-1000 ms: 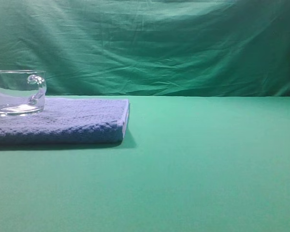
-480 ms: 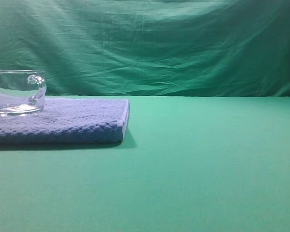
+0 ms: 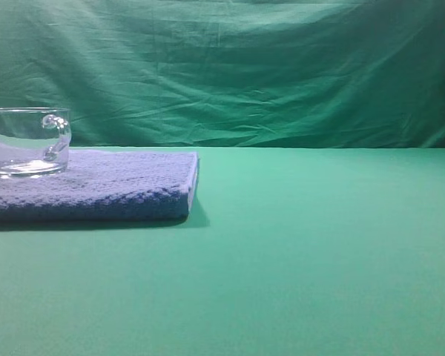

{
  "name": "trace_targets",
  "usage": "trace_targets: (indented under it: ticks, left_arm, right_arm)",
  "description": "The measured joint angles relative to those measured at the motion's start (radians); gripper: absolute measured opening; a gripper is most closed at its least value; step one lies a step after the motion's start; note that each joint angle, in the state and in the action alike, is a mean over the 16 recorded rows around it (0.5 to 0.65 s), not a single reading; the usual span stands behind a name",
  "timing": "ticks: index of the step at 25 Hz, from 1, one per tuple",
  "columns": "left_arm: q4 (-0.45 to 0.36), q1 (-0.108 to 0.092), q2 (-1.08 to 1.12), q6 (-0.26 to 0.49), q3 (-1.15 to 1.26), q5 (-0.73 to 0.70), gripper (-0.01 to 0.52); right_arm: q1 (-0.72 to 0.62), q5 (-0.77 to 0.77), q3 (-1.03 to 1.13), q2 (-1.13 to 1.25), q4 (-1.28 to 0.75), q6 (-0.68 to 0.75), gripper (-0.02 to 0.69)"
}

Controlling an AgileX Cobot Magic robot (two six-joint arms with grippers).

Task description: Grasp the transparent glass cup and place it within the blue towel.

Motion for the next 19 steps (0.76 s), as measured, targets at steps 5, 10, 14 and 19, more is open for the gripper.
trace_targets:
  ticks: [5, 10, 14, 19]
  left_arm:
    - [0.000, 0.000, 0.000, 0.000, 0.000, 0.000, 0.000]
    - [0.000, 0.000, 0.000, 0.000, 0.000, 0.000, 0.000]
    - [0.000, 0.000, 0.000, 0.000, 0.000, 0.000, 0.000]
    - [0.000, 0.000, 0.000, 0.000, 0.000, 0.000, 0.000]
  right_arm:
    - [0.000, 0.000, 0.000, 0.000, 0.001, 0.000, 0.072]
    - [0.000, 0.000, 0.000, 0.000, 0.001, 0.000, 0.072]
    - [0.000, 0.000, 0.000, 0.000, 0.001, 0.000, 0.072]
    - [0.000, 0.000, 0.000, 0.000, 0.001, 0.000, 0.072]
